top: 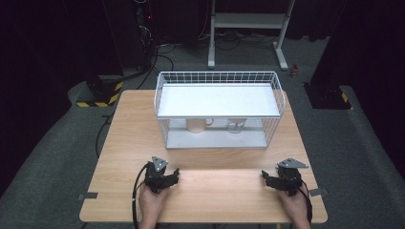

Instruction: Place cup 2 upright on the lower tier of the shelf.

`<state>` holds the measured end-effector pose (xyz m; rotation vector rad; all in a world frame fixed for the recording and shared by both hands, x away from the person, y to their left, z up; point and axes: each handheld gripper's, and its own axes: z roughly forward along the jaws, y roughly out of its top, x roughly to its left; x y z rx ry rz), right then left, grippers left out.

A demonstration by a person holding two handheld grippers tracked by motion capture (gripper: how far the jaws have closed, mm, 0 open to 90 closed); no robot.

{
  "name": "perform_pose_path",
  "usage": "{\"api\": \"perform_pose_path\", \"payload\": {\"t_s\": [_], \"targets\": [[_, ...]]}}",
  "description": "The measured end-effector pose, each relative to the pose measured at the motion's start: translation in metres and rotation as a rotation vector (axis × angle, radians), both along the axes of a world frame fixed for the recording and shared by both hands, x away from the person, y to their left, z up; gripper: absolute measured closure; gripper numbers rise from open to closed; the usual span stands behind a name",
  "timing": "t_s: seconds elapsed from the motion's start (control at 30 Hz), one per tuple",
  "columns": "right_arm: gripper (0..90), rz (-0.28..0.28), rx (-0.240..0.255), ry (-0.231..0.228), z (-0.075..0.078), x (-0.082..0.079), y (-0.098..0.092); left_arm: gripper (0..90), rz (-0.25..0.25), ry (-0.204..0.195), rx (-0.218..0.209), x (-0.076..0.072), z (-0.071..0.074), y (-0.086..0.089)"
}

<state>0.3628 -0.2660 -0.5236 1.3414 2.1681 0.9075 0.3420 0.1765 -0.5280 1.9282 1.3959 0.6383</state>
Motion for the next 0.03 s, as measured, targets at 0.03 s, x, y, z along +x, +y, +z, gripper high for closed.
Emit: {"api": "perform_pose_path", "payload": {"t_s": [0.03], "targets": [[24.7,0.000,0.000,0.000,0.0000,0.0000,0.0000,28.8,0.000,0.000,0.000,0.0000,0.0000,0.0000]]}}
